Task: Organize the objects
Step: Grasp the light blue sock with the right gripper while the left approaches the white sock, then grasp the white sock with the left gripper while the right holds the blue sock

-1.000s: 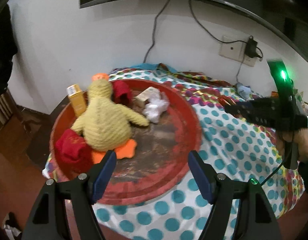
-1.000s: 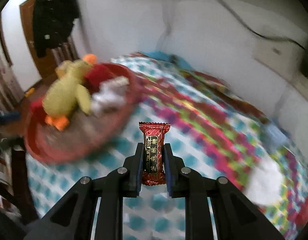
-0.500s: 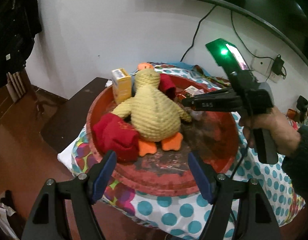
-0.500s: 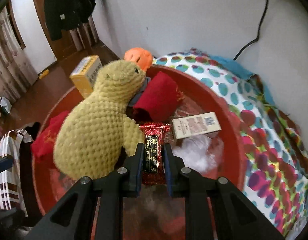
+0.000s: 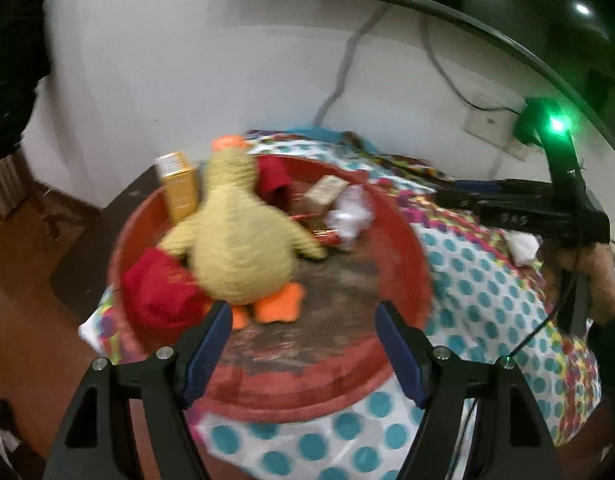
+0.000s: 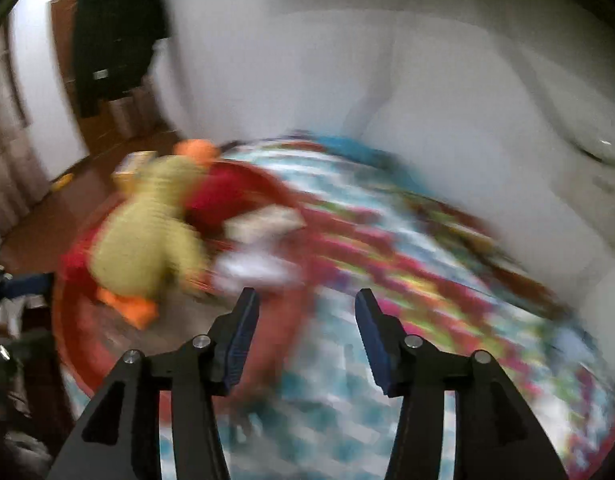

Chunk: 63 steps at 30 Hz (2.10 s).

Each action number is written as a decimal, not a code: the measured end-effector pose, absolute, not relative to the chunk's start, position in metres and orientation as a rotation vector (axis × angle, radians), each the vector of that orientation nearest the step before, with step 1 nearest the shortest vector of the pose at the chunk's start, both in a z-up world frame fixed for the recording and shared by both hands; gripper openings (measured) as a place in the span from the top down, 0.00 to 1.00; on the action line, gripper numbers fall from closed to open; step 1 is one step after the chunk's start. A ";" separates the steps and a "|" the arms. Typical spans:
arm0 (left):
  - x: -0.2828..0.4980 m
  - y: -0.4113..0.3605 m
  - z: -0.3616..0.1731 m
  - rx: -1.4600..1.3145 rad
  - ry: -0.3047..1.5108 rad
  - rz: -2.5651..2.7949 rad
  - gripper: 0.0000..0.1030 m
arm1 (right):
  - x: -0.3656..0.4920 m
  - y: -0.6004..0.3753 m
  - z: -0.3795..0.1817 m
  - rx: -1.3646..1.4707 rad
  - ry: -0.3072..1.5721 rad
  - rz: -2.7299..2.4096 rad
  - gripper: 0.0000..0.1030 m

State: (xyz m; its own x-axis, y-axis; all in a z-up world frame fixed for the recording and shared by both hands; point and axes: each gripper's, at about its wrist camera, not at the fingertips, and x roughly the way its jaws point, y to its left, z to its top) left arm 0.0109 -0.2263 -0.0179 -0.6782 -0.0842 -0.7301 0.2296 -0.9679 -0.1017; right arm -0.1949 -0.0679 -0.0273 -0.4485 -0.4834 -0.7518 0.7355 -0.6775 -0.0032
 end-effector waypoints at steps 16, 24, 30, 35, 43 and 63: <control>-0.091 -0.121 -0.029 1.347 0.049 -2.852 0.26 | -0.350 0.082 -0.095 1.250 0.440 -2.490 0.39; -0.143 -0.084 -0.044 1.452 0.054 -2.911 0.26 | -0.344 0.113 -0.088 1.196 0.311 -2.531 0.65; -0.180 -0.034 -0.051 1.509 0.052 -3.017 0.26 | -0.286 0.164 -0.062 1.085 0.216 -2.585 0.65; -0.207 0.012 -0.058 1.555 0.068 -3.068 0.26 | -0.241 0.200 -0.066 1.089 0.218 -2.650 0.65; -0.243 0.072 -0.067 1.579 -0.005 -3.132 0.26 | -0.212 0.235 -0.088 1.135 0.069 -2.696 0.65; -0.266 0.087 -0.112 1.496 0.048 -3.014 0.30 | -0.204 0.225 -0.100 1.153 0.007 -2.674 0.65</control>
State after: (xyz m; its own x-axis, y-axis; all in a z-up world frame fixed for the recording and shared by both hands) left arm -0.2658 0.0872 -0.1123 -0.5847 0.2110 -0.7833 -0.1857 -0.9748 -0.1239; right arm -0.2038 0.2252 -0.1005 -0.6644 -0.2073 -0.7181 0.2108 -0.9737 0.0860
